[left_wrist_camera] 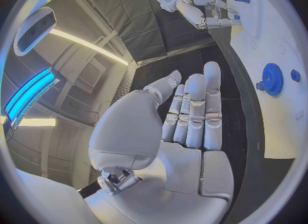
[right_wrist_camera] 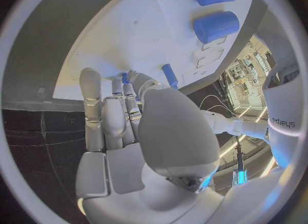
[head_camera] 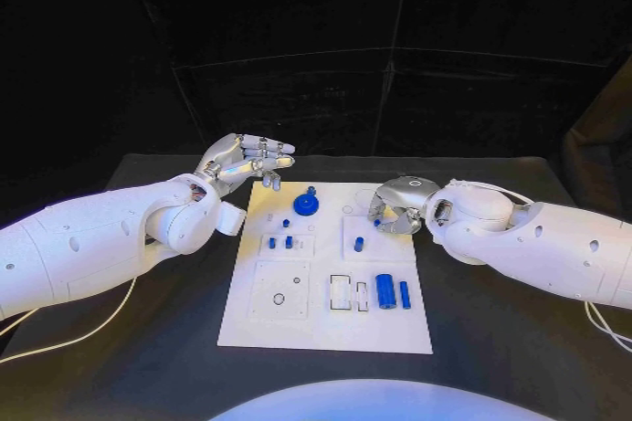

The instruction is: Assemble the parts on the task board

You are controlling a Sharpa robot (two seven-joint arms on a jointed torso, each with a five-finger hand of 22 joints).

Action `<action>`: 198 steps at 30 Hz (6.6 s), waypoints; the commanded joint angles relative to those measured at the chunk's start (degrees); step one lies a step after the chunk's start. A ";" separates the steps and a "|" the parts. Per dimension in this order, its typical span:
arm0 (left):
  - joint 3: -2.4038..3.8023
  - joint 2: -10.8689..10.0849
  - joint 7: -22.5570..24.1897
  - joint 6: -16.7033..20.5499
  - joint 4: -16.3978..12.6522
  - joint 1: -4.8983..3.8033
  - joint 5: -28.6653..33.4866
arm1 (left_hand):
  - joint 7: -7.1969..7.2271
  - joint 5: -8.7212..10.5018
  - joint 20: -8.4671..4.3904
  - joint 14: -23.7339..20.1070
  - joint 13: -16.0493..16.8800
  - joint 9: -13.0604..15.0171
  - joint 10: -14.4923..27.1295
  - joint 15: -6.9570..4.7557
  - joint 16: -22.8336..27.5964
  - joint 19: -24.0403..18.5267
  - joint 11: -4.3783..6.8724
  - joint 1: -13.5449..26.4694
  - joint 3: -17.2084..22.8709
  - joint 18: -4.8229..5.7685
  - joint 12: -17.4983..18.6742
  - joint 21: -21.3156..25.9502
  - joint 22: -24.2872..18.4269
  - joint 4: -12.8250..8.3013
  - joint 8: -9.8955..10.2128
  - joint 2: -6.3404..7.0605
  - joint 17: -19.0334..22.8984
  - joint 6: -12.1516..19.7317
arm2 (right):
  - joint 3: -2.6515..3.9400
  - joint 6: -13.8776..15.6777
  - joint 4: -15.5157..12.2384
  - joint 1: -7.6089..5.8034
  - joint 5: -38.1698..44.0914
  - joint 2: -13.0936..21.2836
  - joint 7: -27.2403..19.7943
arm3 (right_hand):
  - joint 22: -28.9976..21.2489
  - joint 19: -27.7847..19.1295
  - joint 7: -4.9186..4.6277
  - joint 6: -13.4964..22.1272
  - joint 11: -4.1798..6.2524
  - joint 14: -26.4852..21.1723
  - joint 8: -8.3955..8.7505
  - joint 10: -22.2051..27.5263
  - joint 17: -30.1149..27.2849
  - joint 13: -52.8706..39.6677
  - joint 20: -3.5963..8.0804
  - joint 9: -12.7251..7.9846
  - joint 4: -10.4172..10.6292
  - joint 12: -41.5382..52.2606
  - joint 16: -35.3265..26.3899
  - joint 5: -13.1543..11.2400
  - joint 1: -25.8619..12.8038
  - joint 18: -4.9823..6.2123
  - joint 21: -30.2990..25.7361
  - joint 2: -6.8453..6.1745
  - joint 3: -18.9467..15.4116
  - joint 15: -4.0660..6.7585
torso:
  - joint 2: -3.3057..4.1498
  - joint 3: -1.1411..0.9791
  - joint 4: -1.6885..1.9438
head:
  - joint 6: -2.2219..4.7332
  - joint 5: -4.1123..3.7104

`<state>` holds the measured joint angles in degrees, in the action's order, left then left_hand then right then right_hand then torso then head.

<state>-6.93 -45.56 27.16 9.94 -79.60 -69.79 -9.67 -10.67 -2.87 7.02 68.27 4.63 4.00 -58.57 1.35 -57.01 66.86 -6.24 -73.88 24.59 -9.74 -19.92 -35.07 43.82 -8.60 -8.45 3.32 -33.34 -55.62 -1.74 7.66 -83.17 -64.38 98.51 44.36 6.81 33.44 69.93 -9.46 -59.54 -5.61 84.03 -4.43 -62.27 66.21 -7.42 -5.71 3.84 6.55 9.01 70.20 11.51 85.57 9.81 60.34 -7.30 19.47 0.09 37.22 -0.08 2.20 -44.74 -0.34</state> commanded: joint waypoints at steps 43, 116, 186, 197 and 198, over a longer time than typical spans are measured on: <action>0.02 -0.19 0.73 -0.25 0.80 -0.05 2.00 | -0.43 0.09 0.08 -0.79 -0.07 0.01 0.28 0.23 0.64 -0.47 -0.44 -0.06 -0.81 -0.69 -0.42 0.94 -0.59 -0.27 -0.58 -0.24 0.69 -0.07 | 0.14 10.25 -5.52 0.21 0.52 3.64 0.88 | 11.05 4.11 1.60 -5.81 1.99 2.04 -1.19 -7.03 -0.27 0.95 1.43 1.54 -9.02 2.03 1.57 -3.53 -3.72 -2.09 7.83 0.99 14.92 1.31 | -0.08 0.09 0.05 | 0.19 -0.38; 0.04 2.02 0.40 -0.62 1.22 -0.10 2.01 | -0.69 0.09 0.21 -0.94 -0.19 -0.08 1.01 0.41 0.71 -0.40 -0.69 -0.16 -1.17 -0.69 -0.49 1.35 -0.96 -0.16 -0.57 -0.56 1.09 0.67 | -0.09 3.13 -7.27 7.28 0.98 -12.43 -0.65 | 13.34 4.53 1.19 -5.08 1.58 1.84 -0.57 -6.12 -0.86 1.05 1.09 1.54 -10.42 1.64 1.38 -3.65 -5.10 -2.42 9.33 1.37 15.95 0.96 | -0.03 0.06 0.01 | -2.11 4.41; 0.00 1.59 -0.41 -1.74 2.06 -0.07 2.01 | -0.83 0.09 0.32 -1.11 -0.25 -0.10 1.47 0.55 0.75 -0.44 -0.84 -0.13 -1.51 -0.66 -0.56 1.60 -1.18 -0.13 -0.60 -0.54 1.30 1.09 | 0.22 4.98 -15.16 1.81 -2.06 6.40 3.50 | -0.49 0.42 0.65 7.13 -0.49 -0.40 0.77 9.08 -10.61 3.63 -0.65 0.04 -8.74 1.58 -4.32 0.12 -9.21 -0.48 0.60 -1.34 -6.53 -0.80 | -0.02 0.04 0.03 | -0.64 2.69; 0.00 1.51 -0.44 -1.82 2.03 -0.07 2.01 | -0.83 0.09 0.32 -1.11 -0.25 -0.10 1.47 0.55 0.75 -0.44 -0.84 -0.13 -1.51 -0.66 -0.56 1.60 -1.18 -0.13 -0.60 -0.54 1.30 1.09 | 0.18 1.23 -13.11 1.66 -0.81 4.47 4.51 | -0.38 1.18 0.86 5.70 -0.01 -0.01 0.38 7.32 -10.66 3.49 -0.34 0.26 -8.60 3.90 -4.07 -0.67 -6.36 -0.53 0.55 1.32 -7.42 -0.39 | -0.01 0.07 0.03 | -0.71 2.84; 0.00 1.51 -0.44 -1.83 2.02 -0.07 2.01 | -0.83 0.09 0.32 -1.11 -0.25 -0.10 1.47 0.55 0.75 -0.44 -0.84 -0.13 -1.51 -0.66 -0.56 1.60 -1.18 -0.13 -0.60 -0.54 1.30 1.09 | 0.18 1.07 -12.94 1.66 -0.71 4.26 4.55 | -0.19 1.34 0.84 5.47 0.07 0.02 0.36 6.80 -10.69 3.52 -0.28 0.27 -8.68 4.15 -4.06 -1.20 -6.05 -0.56 0.67 1.71 -7.09 -0.32 | -0.01 0.08 0.03 | -0.71 2.86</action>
<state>-6.98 -44.04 26.38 8.80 -77.51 -69.77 -7.96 -11.56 -2.87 7.19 67.58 4.45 3.99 -57.32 2.05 -56.56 66.69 -7.07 -73.89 23.48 -9.68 -20.19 -33.73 42.70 -8.77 -8.70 3.32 -32.13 -54.86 -1.59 11.15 -96.28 -62.61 96.88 48.83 10.43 33.10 71.00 -8.59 -53.77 -5.59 84.05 -3.77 -55.18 55.47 -3.89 -6.08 4.04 -2.08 12.99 65.99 10.63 79.04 8.92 60.93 -5.55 12.14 -0.70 37.20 -0.01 2.26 -45.42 2.49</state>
